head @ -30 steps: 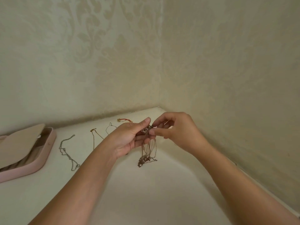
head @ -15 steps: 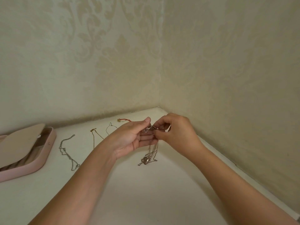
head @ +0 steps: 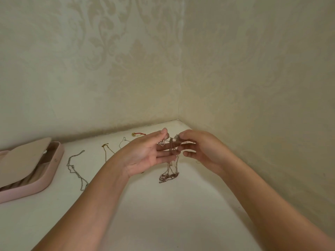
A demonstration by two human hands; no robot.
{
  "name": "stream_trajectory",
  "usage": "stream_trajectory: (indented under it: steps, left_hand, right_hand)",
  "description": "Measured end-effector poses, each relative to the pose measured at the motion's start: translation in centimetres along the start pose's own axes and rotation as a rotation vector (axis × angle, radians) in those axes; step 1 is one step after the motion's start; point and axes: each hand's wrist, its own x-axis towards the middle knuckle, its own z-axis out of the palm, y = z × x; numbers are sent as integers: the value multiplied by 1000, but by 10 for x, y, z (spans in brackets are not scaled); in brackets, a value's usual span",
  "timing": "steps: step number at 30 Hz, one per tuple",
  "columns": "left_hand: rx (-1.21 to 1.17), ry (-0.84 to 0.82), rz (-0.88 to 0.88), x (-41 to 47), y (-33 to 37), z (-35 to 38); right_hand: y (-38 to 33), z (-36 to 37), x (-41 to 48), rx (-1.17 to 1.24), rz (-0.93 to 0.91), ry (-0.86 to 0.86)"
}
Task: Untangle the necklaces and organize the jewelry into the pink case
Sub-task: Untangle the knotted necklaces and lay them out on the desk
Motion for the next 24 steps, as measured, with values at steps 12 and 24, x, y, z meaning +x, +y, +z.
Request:
stream_trajectory:
  steps: [12, 24]
  left_hand:
    - [13, 54, -24, 0, 3, 0]
    - [-13, 290, -92, 5, 0, -5]
  right_hand:
    - [-5, -4, 5, 275, -107, 29]
    - [-24, -40, 2, 653, -179, 85]
